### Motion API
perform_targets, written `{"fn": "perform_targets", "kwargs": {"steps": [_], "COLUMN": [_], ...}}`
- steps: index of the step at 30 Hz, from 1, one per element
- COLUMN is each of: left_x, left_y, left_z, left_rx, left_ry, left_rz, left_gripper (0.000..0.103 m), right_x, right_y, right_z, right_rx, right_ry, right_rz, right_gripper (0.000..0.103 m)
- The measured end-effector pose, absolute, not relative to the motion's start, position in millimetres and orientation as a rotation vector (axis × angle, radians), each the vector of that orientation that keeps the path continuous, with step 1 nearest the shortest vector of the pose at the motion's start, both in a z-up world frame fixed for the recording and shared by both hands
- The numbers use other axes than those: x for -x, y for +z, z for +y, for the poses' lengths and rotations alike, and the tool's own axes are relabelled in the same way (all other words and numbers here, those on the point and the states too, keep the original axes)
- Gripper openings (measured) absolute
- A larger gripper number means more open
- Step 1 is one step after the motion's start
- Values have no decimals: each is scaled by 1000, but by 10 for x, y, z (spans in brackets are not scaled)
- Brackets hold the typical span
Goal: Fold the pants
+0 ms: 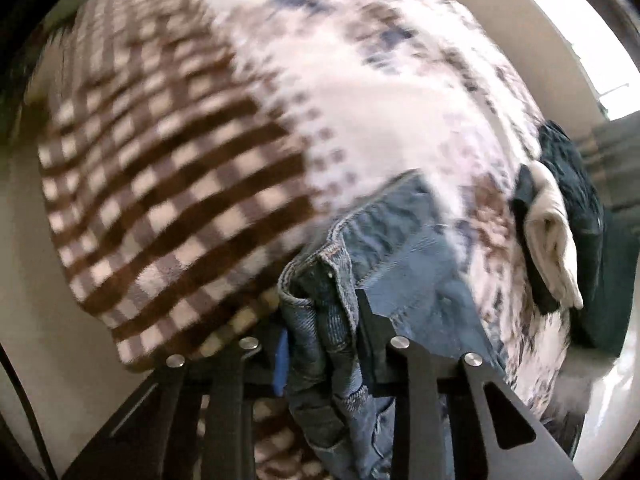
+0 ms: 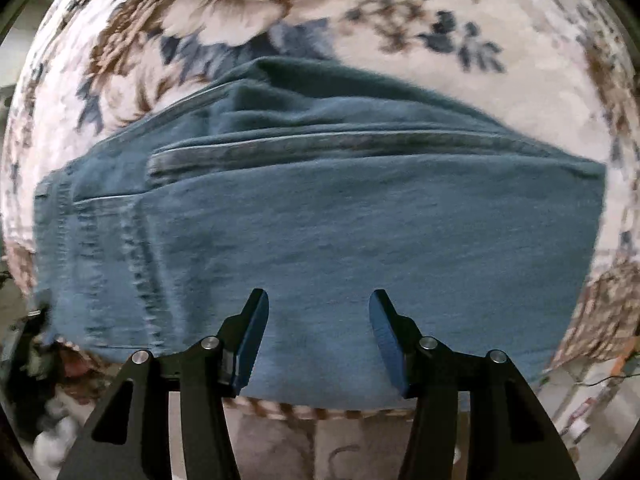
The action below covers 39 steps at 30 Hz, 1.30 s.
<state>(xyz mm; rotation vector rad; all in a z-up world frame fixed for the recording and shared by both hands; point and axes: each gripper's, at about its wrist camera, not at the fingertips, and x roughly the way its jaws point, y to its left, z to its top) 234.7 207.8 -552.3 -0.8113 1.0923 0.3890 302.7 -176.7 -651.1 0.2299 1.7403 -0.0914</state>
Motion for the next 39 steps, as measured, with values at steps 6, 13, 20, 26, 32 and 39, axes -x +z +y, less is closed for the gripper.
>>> {"fn": "perform_targets", "kwargs": {"steps": [6,13,20,26,32,39], "left_x": [-2469,-2505,-2506,-2433,-2247,-2004], "left_y": [-4800,-4305,-4120,-4283,-4738,-5397], "left_z": [1344,358,-608,-1471,-2283,-2933], "left_rx": [558,306,151,37,-92,-267], "left_ry": [271,139,21,-126,-282,-388], "left_rz": [1027,976,1005,1075,1158,1263], "left_gripper": [24,23,23,23,23,23], "right_x": [-2950,-2796,-2532,-2081,-1538,-1249], "right_y": [-6315,-6313,-6100,-5982,-6134,-6317], "right_z": [-2069,-2738,-3857,-4891,-5515,-5939], "right_rx": [-52,-94,-162,-263,-333,-421], "right_ry": [-67,-38,-107,-261,-468,-567], "right_rz": [1680,1665,1602,1573,1570,1576], "right_gripper": [55,62,91,92,92,92]}}
